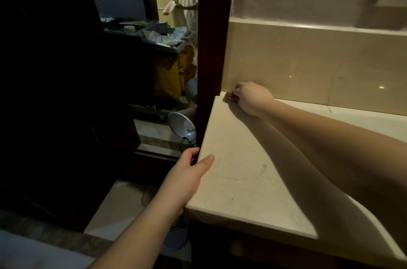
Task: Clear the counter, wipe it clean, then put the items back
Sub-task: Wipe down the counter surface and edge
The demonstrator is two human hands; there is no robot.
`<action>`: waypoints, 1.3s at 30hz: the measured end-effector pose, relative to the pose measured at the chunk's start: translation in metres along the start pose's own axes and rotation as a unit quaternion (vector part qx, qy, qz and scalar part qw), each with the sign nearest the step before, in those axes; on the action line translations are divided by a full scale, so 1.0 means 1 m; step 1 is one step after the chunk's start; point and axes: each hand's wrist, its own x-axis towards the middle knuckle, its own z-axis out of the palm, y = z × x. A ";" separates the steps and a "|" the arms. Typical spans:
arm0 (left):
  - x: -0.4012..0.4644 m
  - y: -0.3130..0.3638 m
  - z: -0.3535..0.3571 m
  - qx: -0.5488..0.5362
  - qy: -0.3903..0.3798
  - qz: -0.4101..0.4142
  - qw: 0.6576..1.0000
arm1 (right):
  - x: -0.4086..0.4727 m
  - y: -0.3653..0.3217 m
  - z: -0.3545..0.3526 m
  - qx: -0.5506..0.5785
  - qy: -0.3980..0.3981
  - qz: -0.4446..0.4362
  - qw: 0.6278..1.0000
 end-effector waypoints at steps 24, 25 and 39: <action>-0.004 0.001 0.003 -0.018 0.014 0.002 1.000 | -0.041 0.003 -0.007 0.025 -0.017 -0.116 0.993; -0.005 0.001 0.004 -0.023 0.015 0.000 1.000 | -0.041 0.004 -0.006 0.031 -0.020 -0.115 0.993; -0.002 -0.011 0.003 -0.047 0.029 0.001 0.998 | -0.049 -0.014 -0.008 0.073 -0.001 -0.131 0.989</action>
